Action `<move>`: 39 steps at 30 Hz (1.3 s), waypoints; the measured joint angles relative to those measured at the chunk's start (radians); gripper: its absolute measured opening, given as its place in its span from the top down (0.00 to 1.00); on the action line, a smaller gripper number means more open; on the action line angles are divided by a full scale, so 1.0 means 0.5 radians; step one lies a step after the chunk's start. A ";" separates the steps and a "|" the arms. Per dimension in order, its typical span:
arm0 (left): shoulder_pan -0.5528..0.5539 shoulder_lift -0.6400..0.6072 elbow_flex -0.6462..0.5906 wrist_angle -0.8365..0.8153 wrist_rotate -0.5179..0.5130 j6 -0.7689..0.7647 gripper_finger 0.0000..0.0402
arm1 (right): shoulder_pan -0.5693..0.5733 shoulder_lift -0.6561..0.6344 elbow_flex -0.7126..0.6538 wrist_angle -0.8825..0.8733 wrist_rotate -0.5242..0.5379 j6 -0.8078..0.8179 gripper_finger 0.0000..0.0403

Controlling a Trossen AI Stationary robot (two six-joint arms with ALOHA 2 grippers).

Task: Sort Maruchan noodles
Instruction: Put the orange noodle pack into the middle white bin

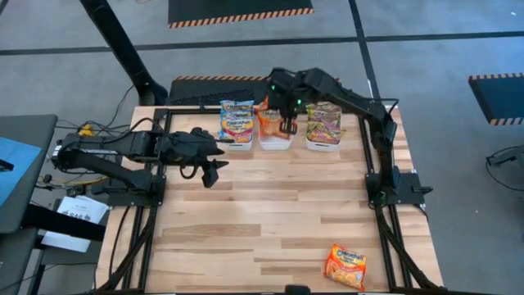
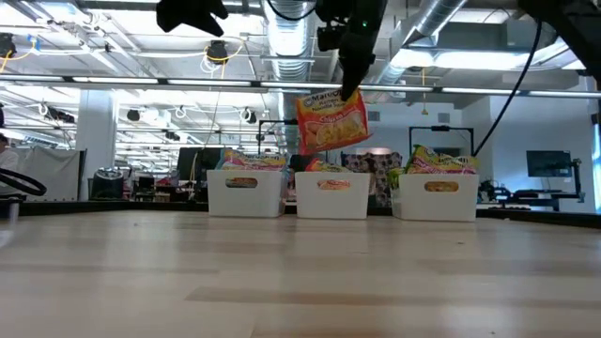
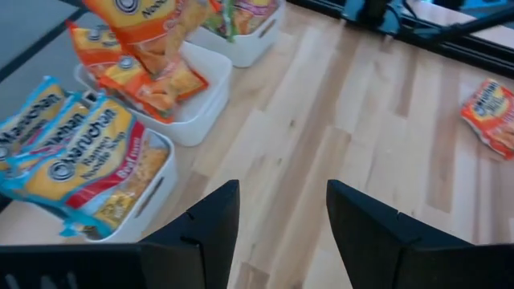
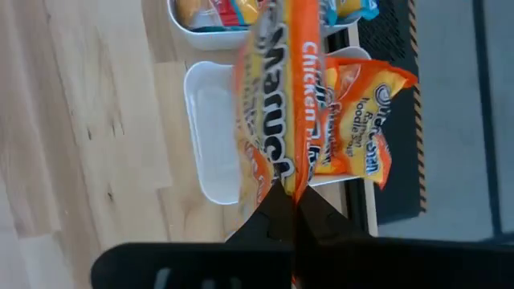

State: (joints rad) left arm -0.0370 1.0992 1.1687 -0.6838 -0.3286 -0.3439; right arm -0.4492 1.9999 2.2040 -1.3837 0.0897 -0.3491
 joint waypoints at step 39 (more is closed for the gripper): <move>0.391 -0.001 0.001 0.002 -0.089 -0.033 0.57 | -0.150 0.404 -0.043 0.092 -0.174 0.242 0.97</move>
State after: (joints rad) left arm 0.1587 1.0988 1.1690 -0.6827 -0.3730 -0.3606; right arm -0.5241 2.2018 2.1825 -1.3379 0.0025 -0.2282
